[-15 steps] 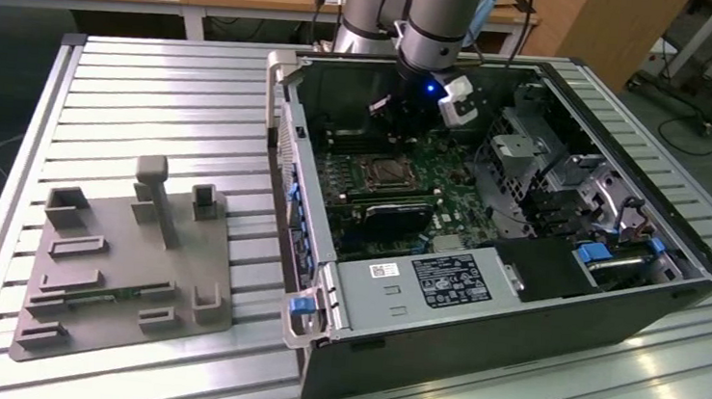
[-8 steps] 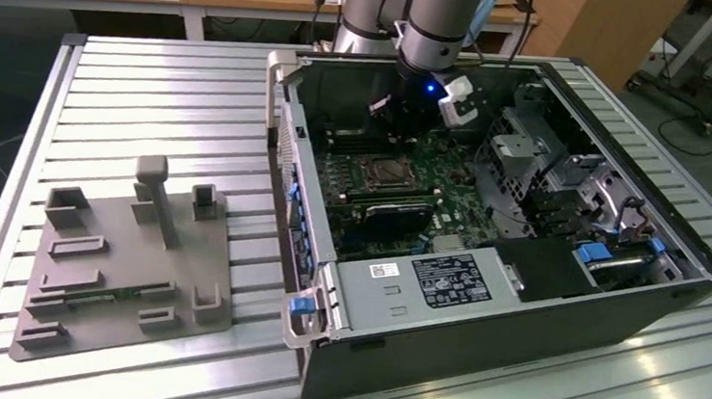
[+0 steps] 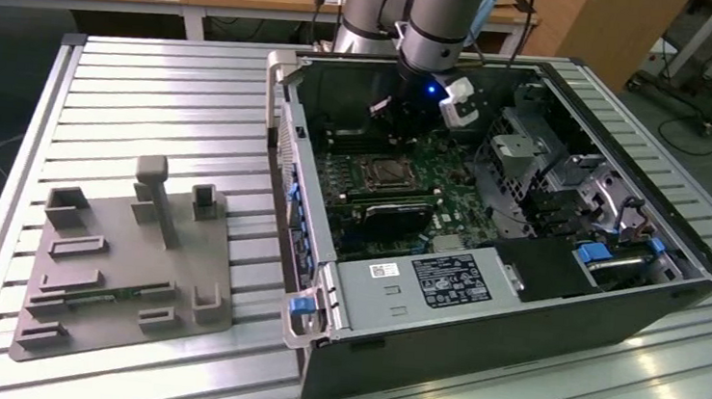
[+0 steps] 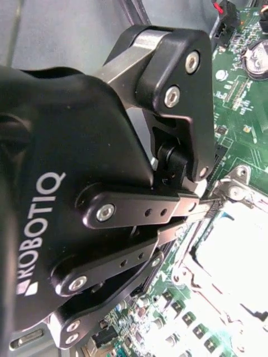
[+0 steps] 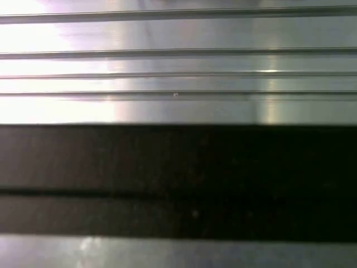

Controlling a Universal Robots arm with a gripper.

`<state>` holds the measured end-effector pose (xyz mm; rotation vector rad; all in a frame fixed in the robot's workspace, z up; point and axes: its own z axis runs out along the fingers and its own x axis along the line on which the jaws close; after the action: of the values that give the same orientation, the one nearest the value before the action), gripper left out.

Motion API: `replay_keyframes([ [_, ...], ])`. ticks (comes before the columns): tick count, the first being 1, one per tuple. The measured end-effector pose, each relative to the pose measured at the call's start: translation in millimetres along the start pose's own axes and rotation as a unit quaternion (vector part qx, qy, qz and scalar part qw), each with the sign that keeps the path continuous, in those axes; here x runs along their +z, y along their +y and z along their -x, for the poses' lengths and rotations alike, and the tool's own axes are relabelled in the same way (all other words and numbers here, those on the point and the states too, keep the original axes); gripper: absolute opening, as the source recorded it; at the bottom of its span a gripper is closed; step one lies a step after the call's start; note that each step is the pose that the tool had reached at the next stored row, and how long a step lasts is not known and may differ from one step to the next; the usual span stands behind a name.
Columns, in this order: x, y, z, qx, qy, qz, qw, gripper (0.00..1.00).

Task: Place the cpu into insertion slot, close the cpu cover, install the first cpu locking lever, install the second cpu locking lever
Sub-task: 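Install the second cpu locking lever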

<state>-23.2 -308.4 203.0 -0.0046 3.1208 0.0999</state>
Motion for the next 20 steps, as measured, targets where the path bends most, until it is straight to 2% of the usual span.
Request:
replay_keyframes([
  [7, -0.6, -9.9, 0.0, 0.000, 0.0000, 0.0000, 1.0000, 0.10],
  [13, -1.4, -11.7, 0.3, 0.000, 0.0001, -0.0002, 1.0000, 0.10],
  [15, -4.5, -11.4, 0.5, 0.000, 0.0000, 0.0000, 1.0000, 0.10],
  [20, -21.0, -10.5, 0.7, 0.000, 0.0000, -0.0002, 1.0000, 0.10],
])
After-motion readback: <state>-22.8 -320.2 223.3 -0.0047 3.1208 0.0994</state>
